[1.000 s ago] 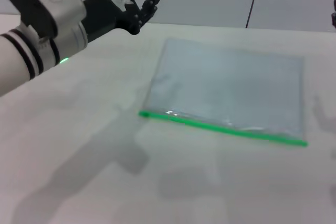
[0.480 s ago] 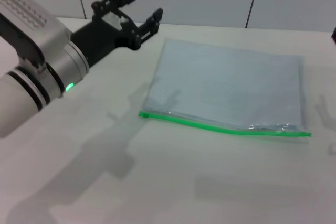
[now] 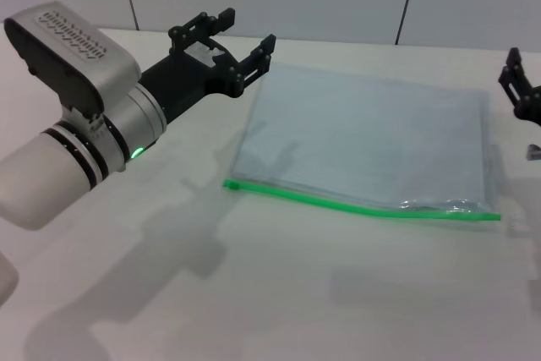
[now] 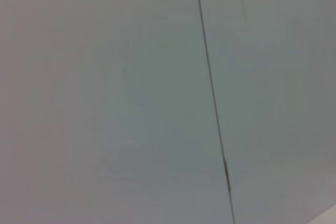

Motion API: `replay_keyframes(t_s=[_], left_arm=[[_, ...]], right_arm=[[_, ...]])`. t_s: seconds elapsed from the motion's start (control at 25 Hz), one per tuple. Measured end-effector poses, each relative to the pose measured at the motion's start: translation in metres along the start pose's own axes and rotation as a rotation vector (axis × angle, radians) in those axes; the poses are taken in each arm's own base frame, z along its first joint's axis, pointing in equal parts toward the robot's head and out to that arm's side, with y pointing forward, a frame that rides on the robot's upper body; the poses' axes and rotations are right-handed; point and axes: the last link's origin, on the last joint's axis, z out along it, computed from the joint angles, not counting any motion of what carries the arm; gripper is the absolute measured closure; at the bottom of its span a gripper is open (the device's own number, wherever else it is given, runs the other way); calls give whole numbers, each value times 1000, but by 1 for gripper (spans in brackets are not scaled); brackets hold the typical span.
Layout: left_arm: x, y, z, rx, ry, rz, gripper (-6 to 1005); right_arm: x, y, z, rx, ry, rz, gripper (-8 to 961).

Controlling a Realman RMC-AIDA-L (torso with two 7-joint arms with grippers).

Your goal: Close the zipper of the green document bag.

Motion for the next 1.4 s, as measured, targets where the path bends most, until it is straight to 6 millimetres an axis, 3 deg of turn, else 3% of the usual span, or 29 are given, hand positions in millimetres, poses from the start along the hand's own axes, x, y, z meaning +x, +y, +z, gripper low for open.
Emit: replay_keyframes(t_s=[0.2,0.88,1.4], left_arm=[[-2,1,0,-3,-8,-1,325],[-2,-6,-1,16,-5,3,330],[-3,-41,-32,287,133,-136,334]], right_arm=[[-5,11,6,-46,-16,-31,76],[-8,9,10,-32,-28,-17,76],[-9,3,10,2,-38,-13,76]])
